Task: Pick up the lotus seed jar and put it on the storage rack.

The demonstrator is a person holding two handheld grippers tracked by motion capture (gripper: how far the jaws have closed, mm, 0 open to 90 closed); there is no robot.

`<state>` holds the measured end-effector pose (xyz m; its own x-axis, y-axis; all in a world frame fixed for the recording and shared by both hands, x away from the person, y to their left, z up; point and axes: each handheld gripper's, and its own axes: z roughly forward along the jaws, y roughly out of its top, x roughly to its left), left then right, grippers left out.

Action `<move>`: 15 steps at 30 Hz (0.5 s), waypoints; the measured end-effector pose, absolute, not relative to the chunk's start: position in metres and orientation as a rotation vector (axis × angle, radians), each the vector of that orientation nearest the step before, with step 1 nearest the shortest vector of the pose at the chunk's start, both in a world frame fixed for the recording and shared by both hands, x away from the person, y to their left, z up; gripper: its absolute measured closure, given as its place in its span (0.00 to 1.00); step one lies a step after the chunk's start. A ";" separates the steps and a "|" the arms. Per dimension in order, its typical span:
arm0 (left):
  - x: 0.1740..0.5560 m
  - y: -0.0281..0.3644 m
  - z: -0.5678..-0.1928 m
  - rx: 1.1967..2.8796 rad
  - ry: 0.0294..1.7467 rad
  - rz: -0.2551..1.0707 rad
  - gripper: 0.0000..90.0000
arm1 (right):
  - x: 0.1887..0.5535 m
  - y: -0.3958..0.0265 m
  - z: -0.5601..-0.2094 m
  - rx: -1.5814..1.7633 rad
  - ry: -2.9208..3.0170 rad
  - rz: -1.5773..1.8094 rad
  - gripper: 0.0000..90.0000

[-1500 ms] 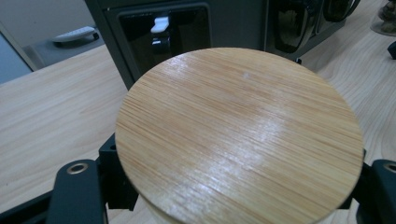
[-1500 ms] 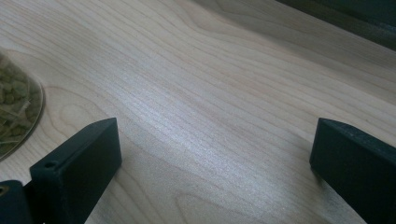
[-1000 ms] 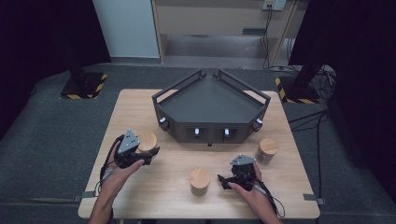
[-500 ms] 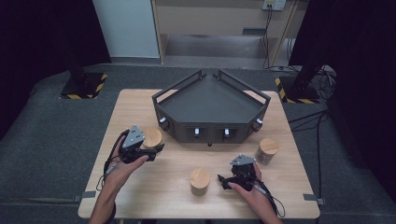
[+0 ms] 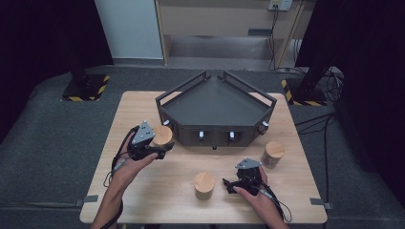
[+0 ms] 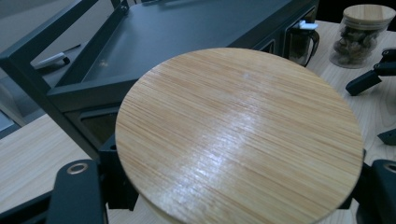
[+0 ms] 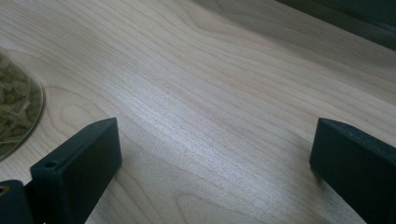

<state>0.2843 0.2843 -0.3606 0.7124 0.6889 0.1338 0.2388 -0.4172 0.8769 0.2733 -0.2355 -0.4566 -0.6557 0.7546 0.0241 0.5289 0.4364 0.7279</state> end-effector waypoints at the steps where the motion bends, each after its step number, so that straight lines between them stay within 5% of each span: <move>1: 0.285 0.284 -0.360 1.985 0.709 0.608 0.27 | 0.273 -0.235 -0.457 1.104 2.388 1.047 0.02; 15: 0.297 0.280 -0.351 1.965 0.696 0.599 0.27 | 0.273 -0.236 -0.457 1.104 2.389 1.048 0.02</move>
